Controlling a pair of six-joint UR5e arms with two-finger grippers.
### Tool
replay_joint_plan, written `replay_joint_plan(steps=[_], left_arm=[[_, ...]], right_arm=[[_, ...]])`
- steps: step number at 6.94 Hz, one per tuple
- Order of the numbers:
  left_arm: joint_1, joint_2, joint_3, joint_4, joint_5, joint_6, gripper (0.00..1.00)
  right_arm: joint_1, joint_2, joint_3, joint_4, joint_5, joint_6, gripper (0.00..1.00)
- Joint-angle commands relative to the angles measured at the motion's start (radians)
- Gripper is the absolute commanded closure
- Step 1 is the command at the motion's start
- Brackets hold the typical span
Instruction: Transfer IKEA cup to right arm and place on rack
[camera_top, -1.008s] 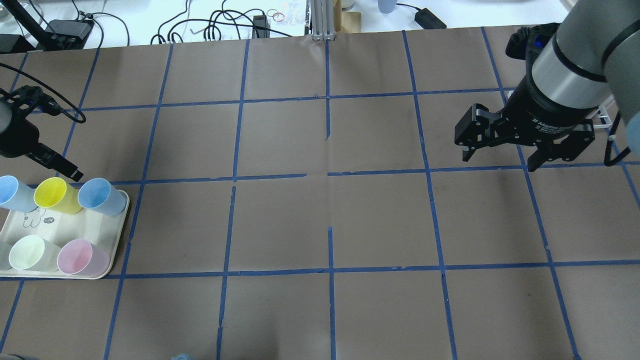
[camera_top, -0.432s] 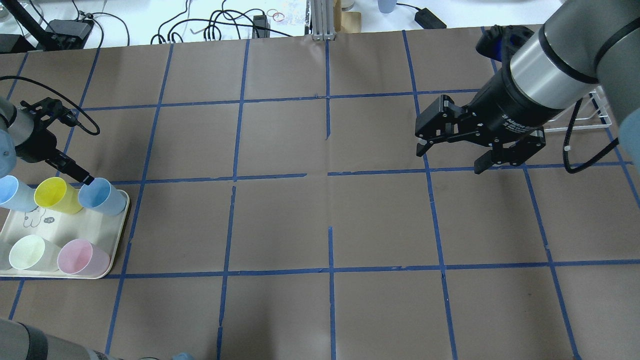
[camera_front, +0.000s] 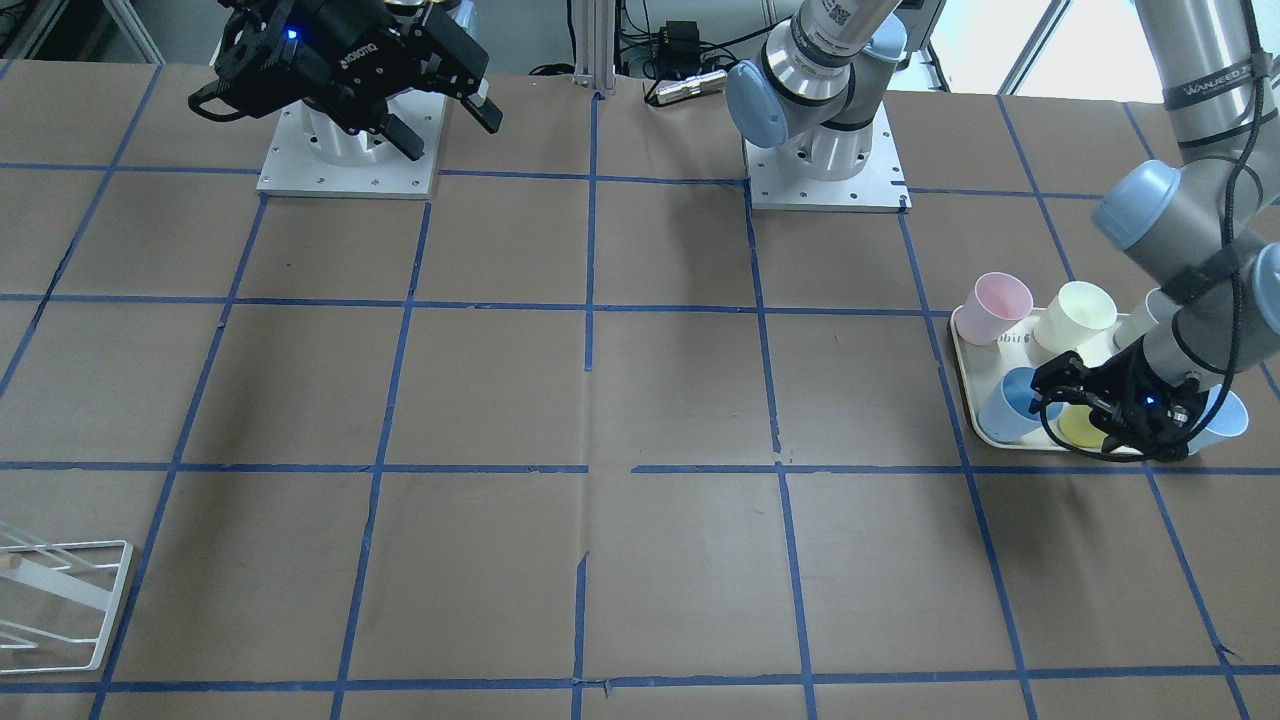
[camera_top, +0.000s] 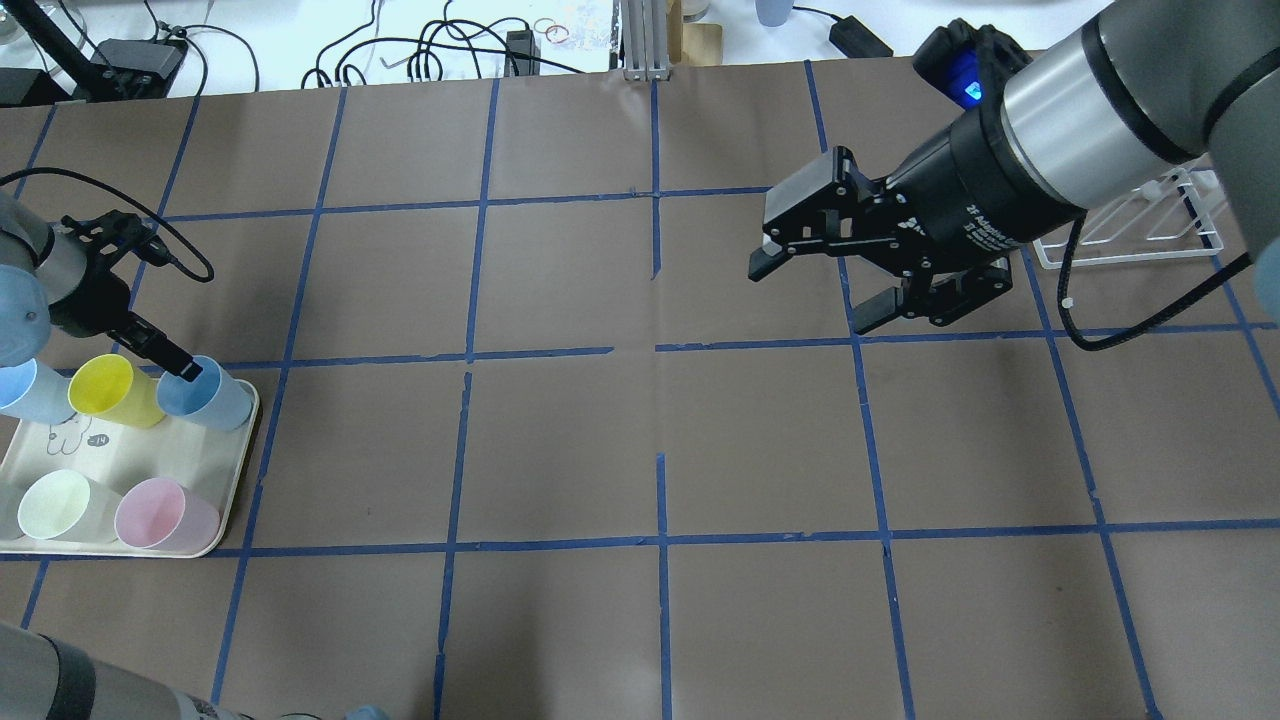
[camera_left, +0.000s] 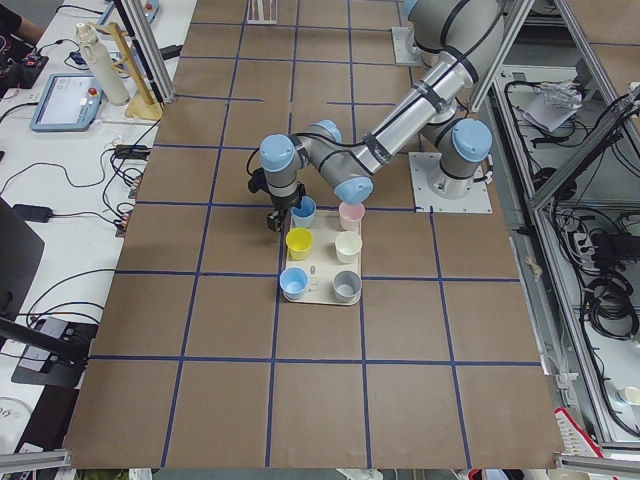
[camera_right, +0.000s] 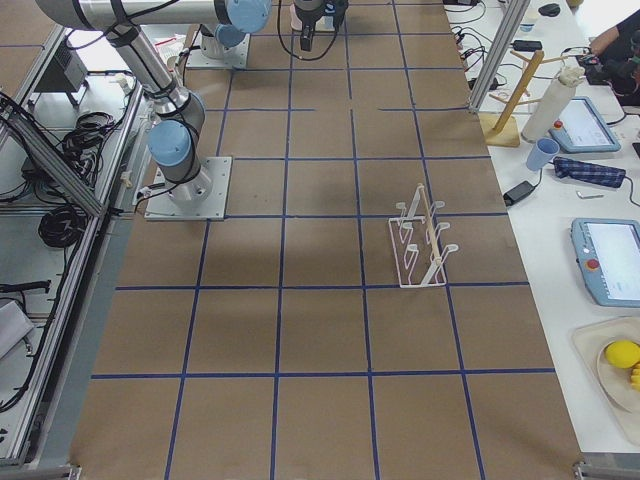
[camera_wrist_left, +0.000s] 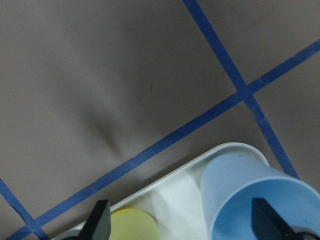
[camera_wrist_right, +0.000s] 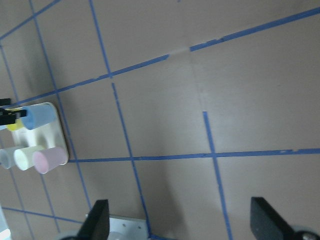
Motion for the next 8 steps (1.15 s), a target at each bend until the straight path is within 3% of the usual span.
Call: replay_joint_plan(steps=[1, 3, 4, 5, 6, 7, 8], left_arm=[[0.004, -0.001, -0.019, 0.003, 0.000, 0.000, 0.01], [0.004, 0.000, -0.019, 0.001, 0.003, -0.003, 0.35], [0.006, 0.002, -0.021, -0.003, 0.001, -0.007, 0.60], [0.006, 0.006, -0.021, -0.014, -0.002, -0.033, 0.78], [0.006, 0.009, -0.023, -0.025, -0.002, -0.044, 0.89], [0.008, 0.020, -0.023, -0.055, -0.003, -0.046, 0.99], [0.008, 0.025, -0.021, -0.075, -0.005, -0.046, 1.00]], right_arm=[[-0.011, -0.006, 0.004, 0.003, 0.189, -0.089, 0.00], [-0.060, -0.001, 0.028, 0.077, 0.366, -0.269, 0.00], [-0.101, -0.001, 0.075, 0.151, 0.475, -0.416, 0.00], [-0.132, -0.001, 0.111, 0.228, 0.611, -0.513, 0.00], [-0.142, -0.001, 0.125, 0.285, 0.690, -0.558, 0.00], [-0.140, 0.000, 0.134, 0.322, 0.701, -0.600, 0.00], [-0.140, 0.000, 0.142, 0.343, 0.727, -0.608, 0.00]])
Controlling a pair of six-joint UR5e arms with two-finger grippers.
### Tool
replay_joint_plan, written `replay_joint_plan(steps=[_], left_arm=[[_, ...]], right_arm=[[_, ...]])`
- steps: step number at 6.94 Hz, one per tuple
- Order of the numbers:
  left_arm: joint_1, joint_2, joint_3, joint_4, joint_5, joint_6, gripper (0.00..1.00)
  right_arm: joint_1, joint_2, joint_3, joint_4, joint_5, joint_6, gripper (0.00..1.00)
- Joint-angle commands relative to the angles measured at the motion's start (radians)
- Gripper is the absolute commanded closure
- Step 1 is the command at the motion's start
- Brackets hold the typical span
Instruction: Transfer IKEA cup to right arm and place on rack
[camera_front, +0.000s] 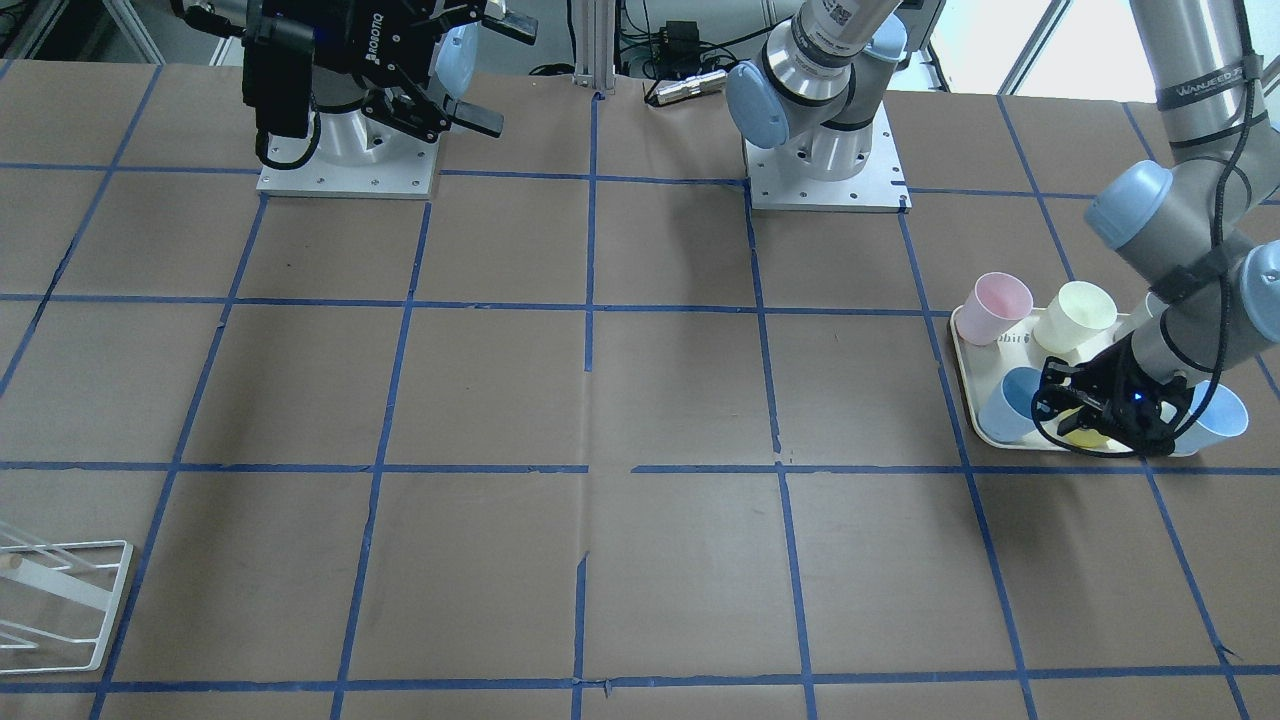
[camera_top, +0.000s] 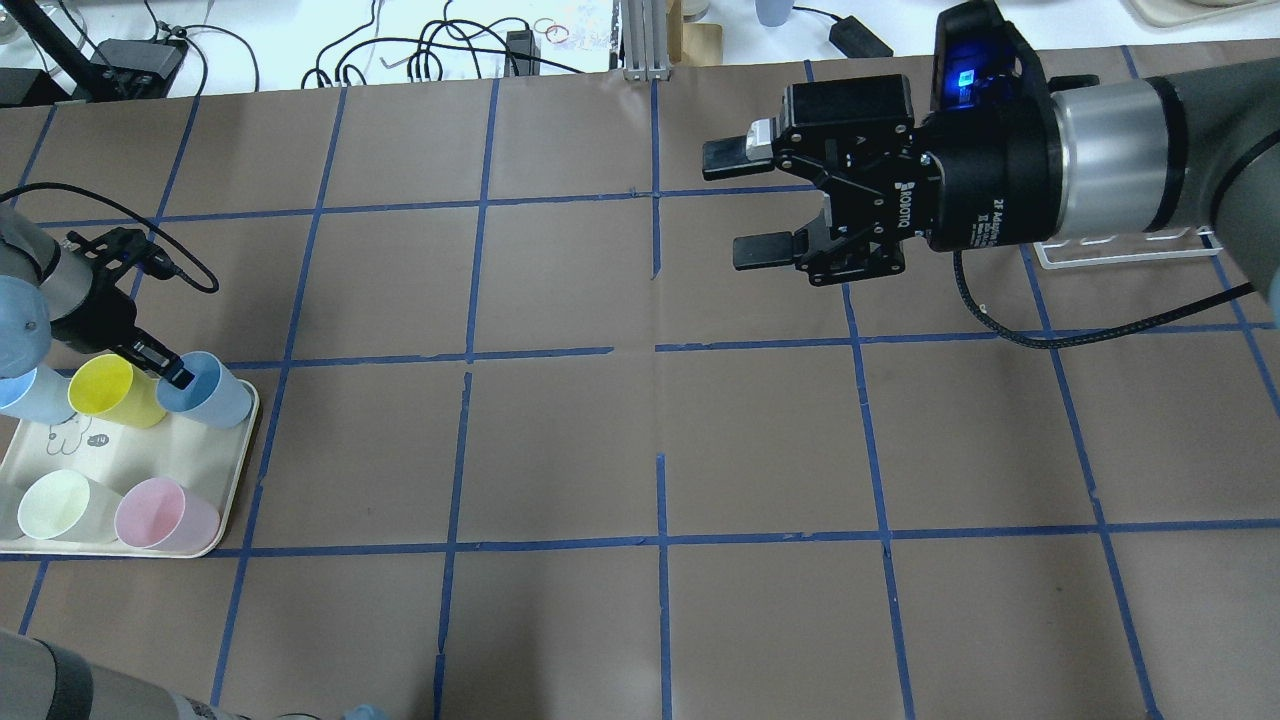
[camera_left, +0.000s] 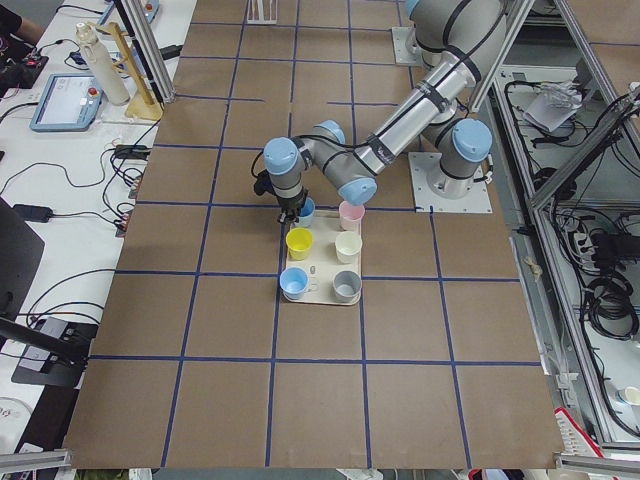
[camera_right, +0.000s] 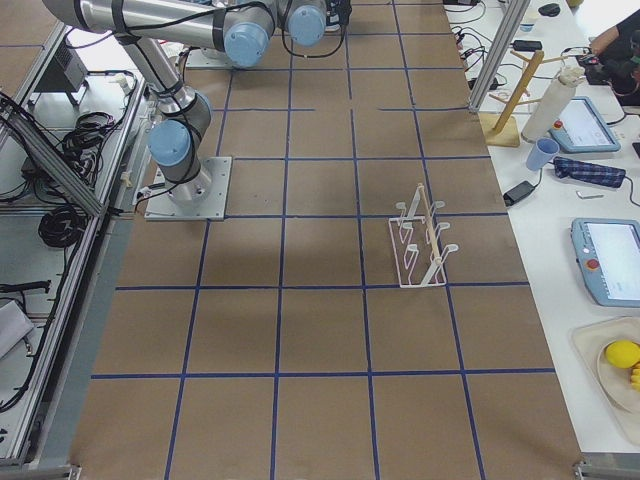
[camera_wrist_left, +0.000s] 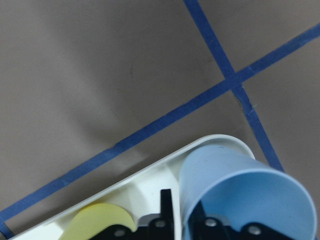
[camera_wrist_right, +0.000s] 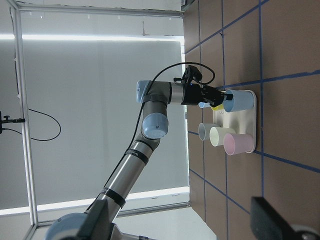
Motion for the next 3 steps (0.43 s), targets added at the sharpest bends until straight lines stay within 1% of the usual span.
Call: replay_joint_plan(steps=[1, 2, 3], left_arm=[[-0.001, 0.020, 0.018, -0.047, -0.002, -0.003, 1.00], [-0.002, 0.050, 0.045, -0.107, -0.035, -0.004, 1.00], [-0.004, 0.084, 0.102, -0.214, -0.084, -0.071, 1.00]], right_arm=[[-0.001, 0.002, 0.023, 0.129, 0.100, -0.034, 0.00], [0.001, 0.001, 0.026, 0.177, 0.139, -0.057, 0.00], [0.001, 0.004, 0.026, 0.176, 0.141, -0.077, 0.00]])
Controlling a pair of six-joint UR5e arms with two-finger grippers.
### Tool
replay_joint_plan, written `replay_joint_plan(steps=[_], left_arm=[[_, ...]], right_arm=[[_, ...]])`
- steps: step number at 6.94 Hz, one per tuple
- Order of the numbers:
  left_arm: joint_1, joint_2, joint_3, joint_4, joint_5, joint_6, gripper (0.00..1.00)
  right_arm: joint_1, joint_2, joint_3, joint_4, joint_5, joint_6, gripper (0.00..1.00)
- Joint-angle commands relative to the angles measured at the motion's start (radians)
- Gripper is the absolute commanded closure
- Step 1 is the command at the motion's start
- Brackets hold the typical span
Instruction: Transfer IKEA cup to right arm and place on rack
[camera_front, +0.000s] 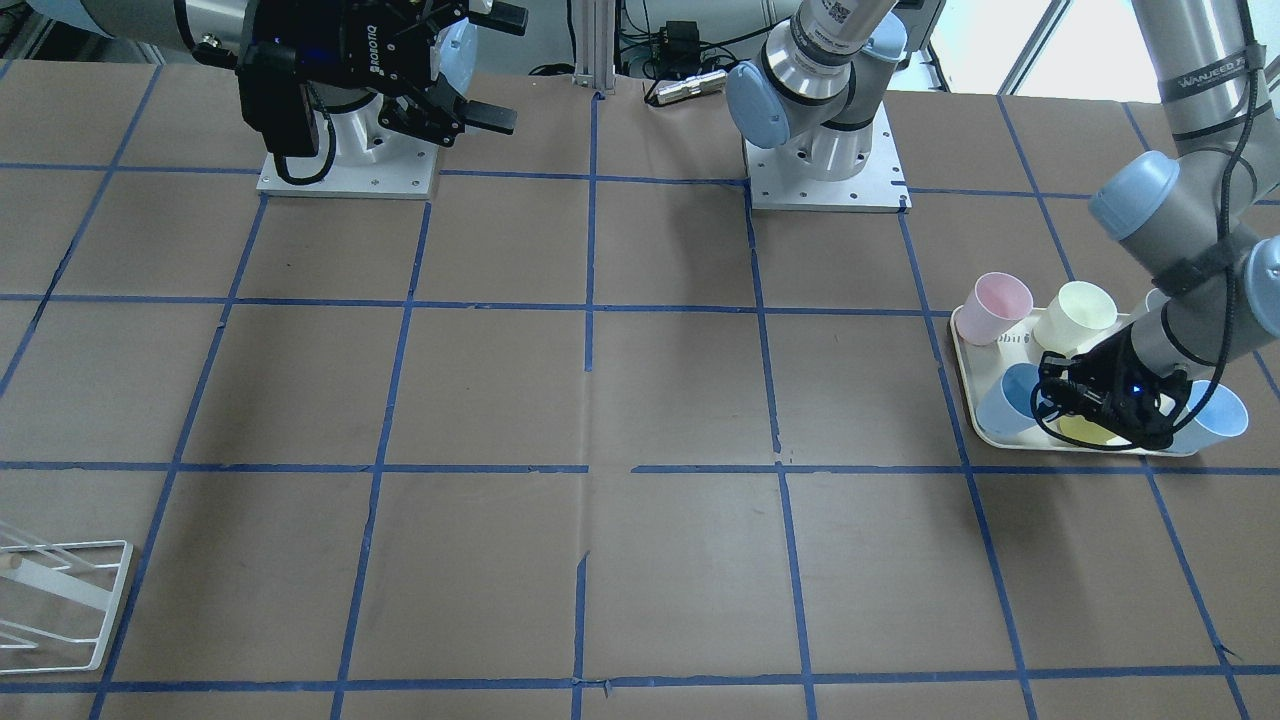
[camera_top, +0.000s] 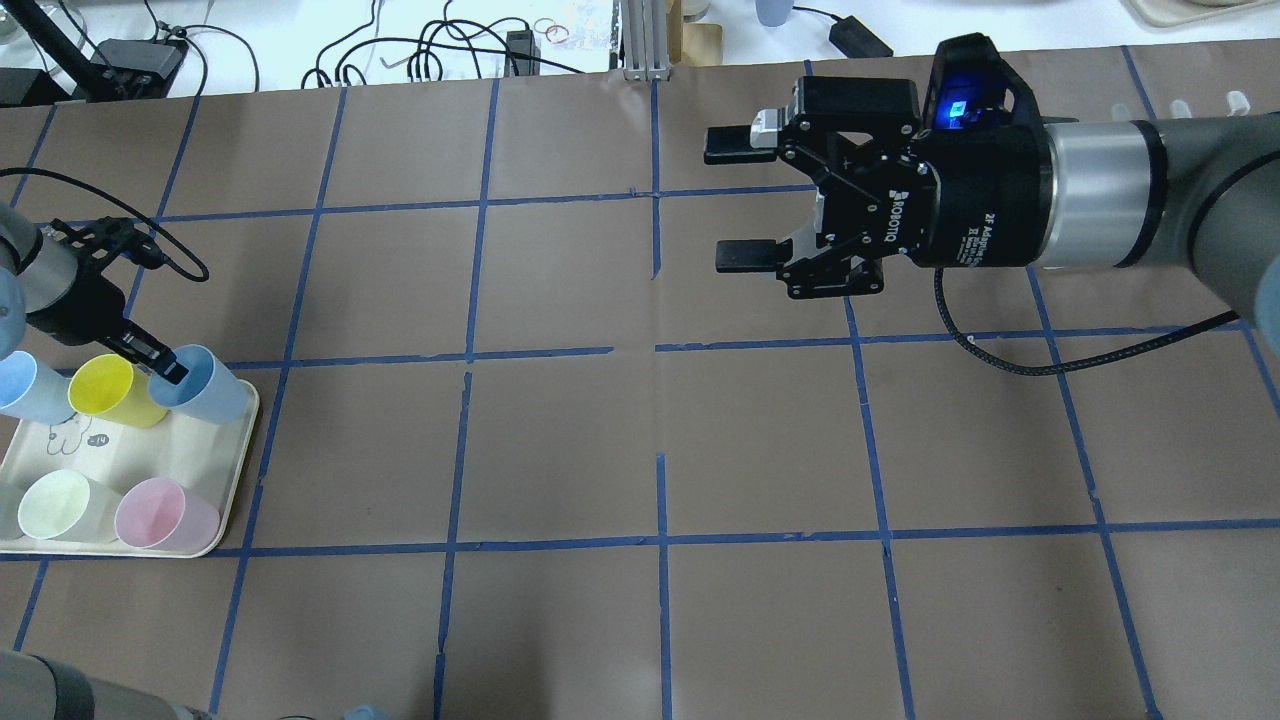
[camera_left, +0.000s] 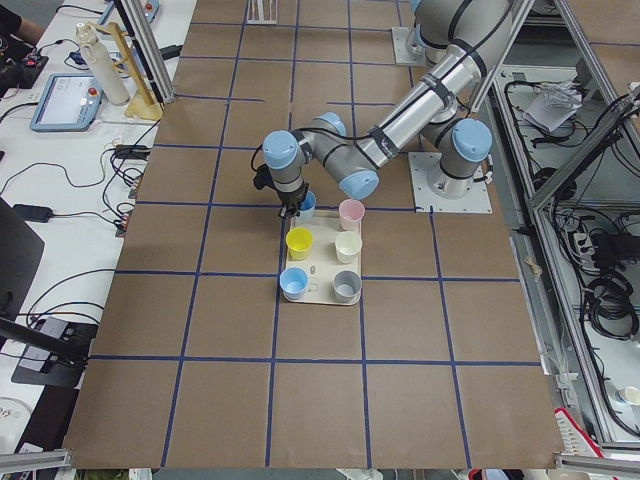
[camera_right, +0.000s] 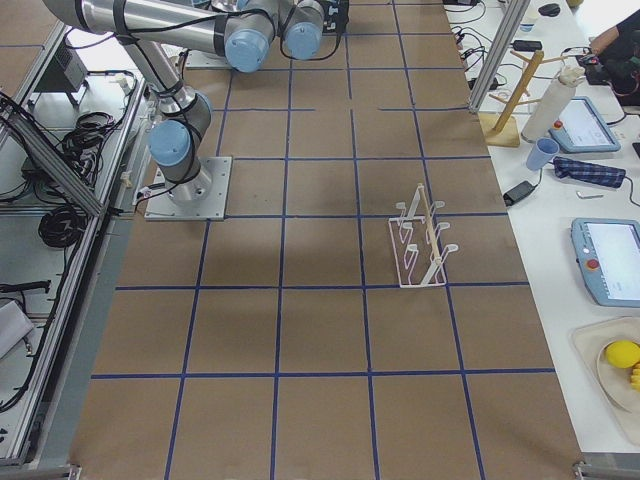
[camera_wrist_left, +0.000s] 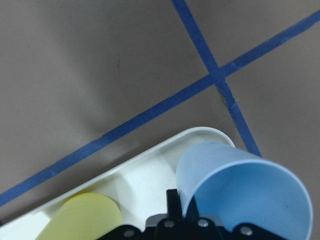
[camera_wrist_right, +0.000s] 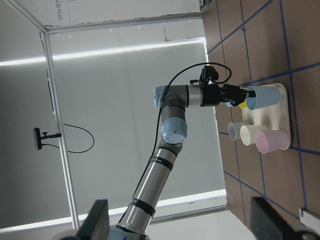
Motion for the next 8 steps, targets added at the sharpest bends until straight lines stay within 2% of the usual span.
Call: replay_joint_plan(steps=[1, 3, 4, 5, 6, 8], left_arm=[[-0.018, 0.071, 0.105, -0.249, -0.104, -0.137, 1.00], [-0.060, 0.150, 0.131, -0.547, -0.369, -0.207, 1.00], [-0.107, 0.181, 0.120, -0.594, -0.458, -0.251, 1.00], [-0.171, 0.216, 0.115, -0.661, -0.587, -0.318, 1.00], [-0.222, 0.244, 0.102, -0.717, -0.676, -0.328, 1.00], [-0.252, 0.336, 0.037, -0.893, -0.927, -0.342, 1.00]], right_arm=[[0.007, 0.014, 0.003, 0.027, 0.050, -0.059, 0.00], [0.019, 0.024, 0.004, 0.027, 0.113, -0.070, 0.00], [0.028, 0.025, 0.006, 0.028, 0.170, -0.088, 0.00], [0.028, 0.031, 0.015, 0.030, 0.172, -0.088, 0.00], [0.025, 0.039, 0.026, 0.028, 0.172, -0.088, 0.00], [0.019, 0.057, 0.024, 0.021, 0.170, -0.088, 0.00]])
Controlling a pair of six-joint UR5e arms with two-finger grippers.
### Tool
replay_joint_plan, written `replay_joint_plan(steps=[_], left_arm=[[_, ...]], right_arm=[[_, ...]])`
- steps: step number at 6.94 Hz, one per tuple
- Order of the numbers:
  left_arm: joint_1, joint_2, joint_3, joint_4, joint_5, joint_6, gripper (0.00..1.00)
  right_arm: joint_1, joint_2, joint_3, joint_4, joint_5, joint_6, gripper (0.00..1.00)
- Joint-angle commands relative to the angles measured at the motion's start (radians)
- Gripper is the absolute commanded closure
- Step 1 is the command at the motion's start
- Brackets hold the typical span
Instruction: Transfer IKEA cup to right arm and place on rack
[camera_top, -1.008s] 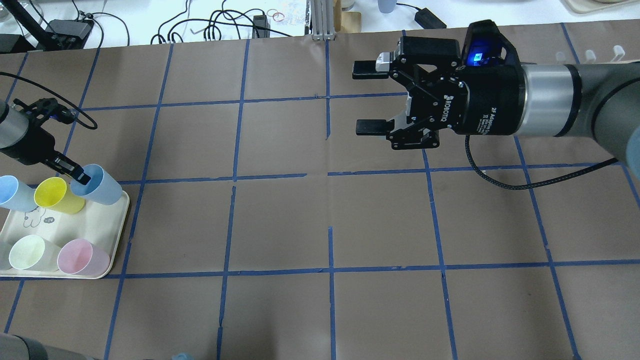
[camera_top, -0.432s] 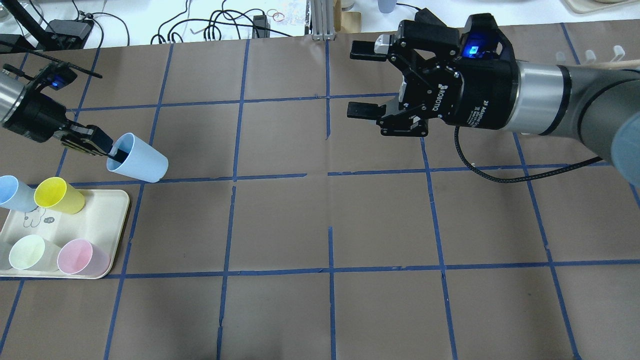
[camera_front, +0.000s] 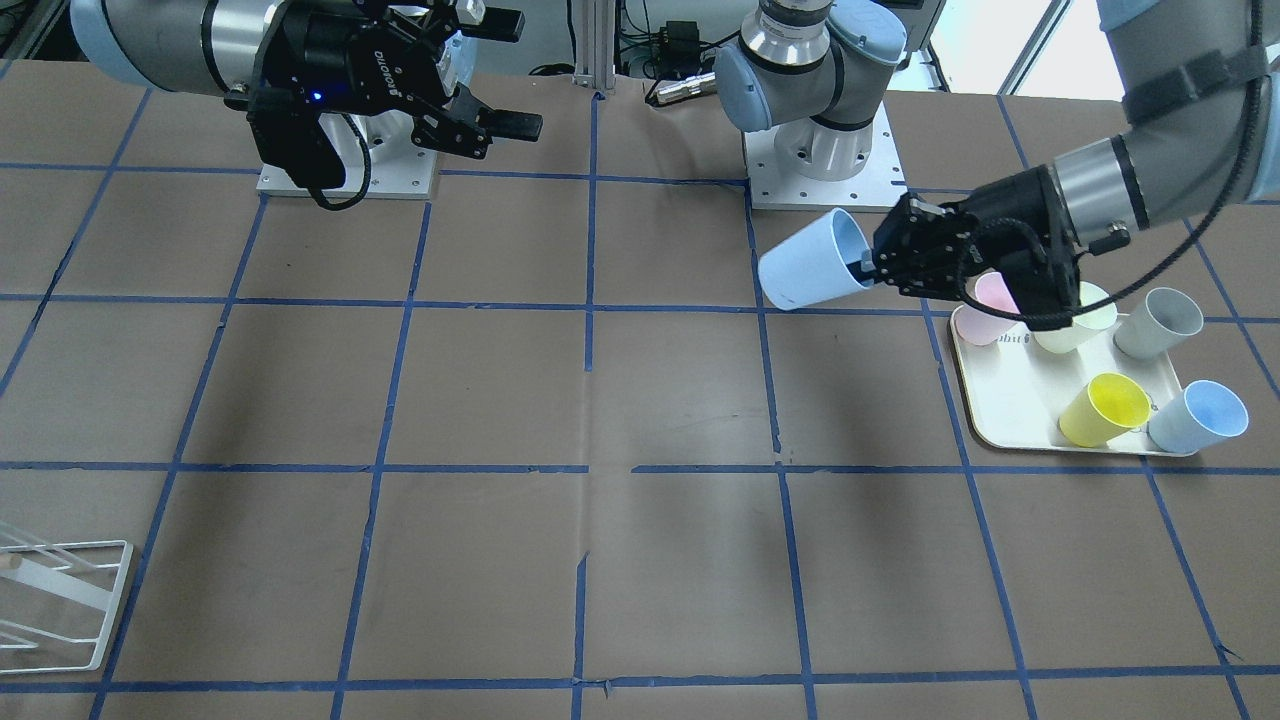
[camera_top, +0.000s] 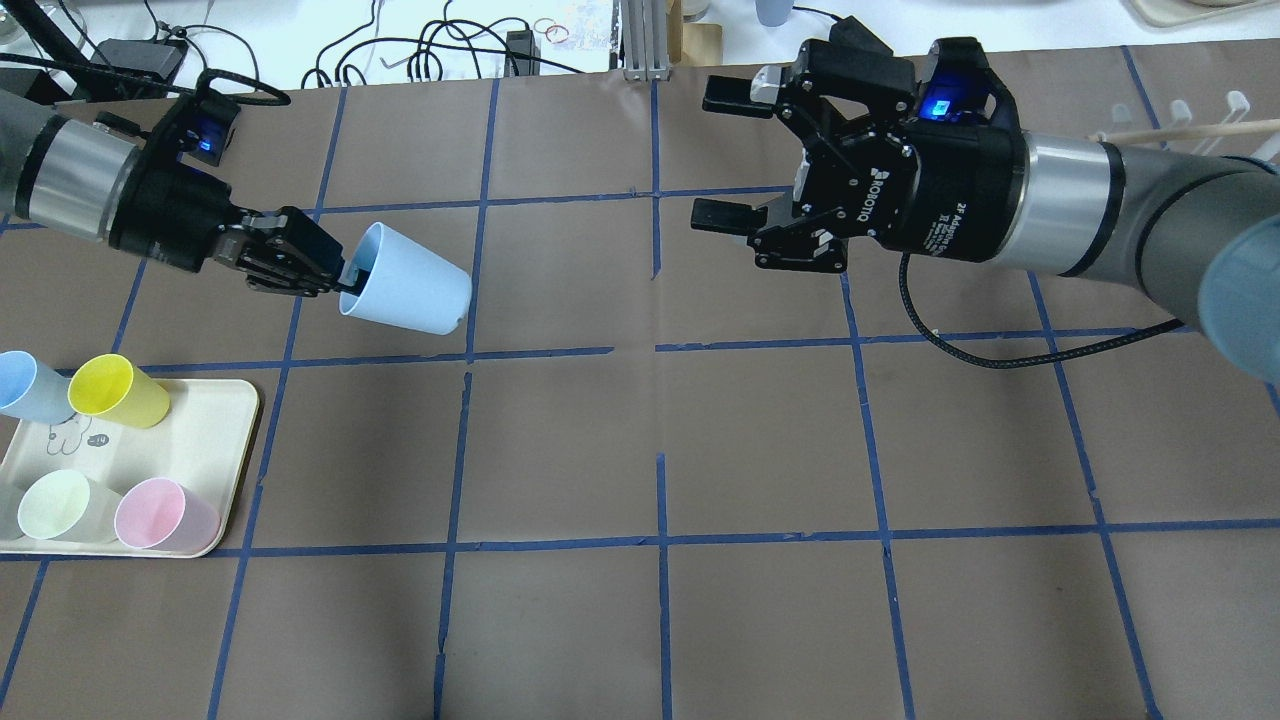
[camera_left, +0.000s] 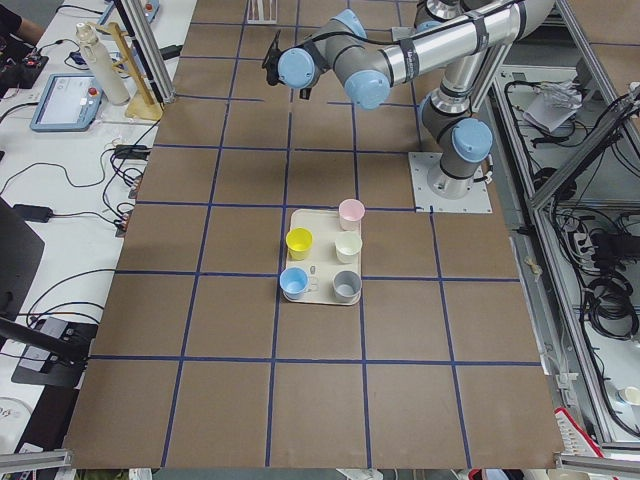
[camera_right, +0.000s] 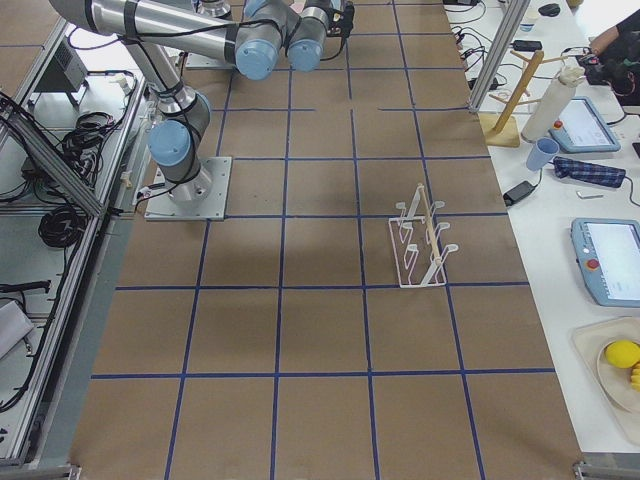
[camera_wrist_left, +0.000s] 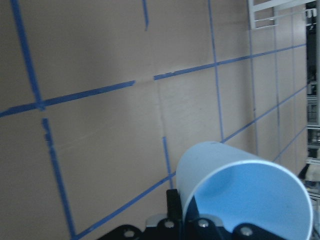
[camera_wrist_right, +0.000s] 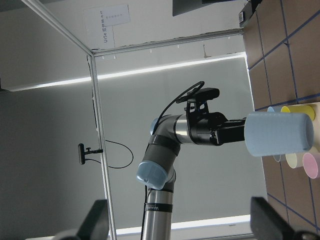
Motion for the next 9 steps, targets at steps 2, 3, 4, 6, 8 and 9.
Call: replay_joint_plan(steps=[2, 3, 4, 6, 8, 9], left_arm=[[-0.114, 0.080, -0.109, -0.128, -0.389, -0.011, 1.00], [-0.142, 0.087, -0.188, -0.125, -0.530, -0.006, 1.00], [-0.154, 0.099, -0.212, -0.125, -0.560, -0.006, 1.00], [-0.162, 0.136, -0.226, -0.132, -0.633, -0.008, 1.00], [-0.213, 0.165, -0.256, -0.132, -0.710, -0.011, 1.00], [-0.219, 0.177, -0.261, -0.134, -0.714, -0.014, 1.00]], right_arm=[[-0.012, 0.009, 0.001, -0.003, -0.011, 0.000, 0.00], [-0.023, 0.009, 0.001, -0.001, -0.014, 0.000, 0.00], [-0.024, 0.010, 0.004, 0.000, -0.014, 0.000, 0.00], [-0.026, 0.047, 0.010, 0.000, -0.014, -0.002, 0.00], [-0.020, 0.057, 0.013, 0.030, -0.013, 0.000, 0.00], [-0.020, 0.050, 0.010, 0.073, -0.014, 0.009, 0.00]])
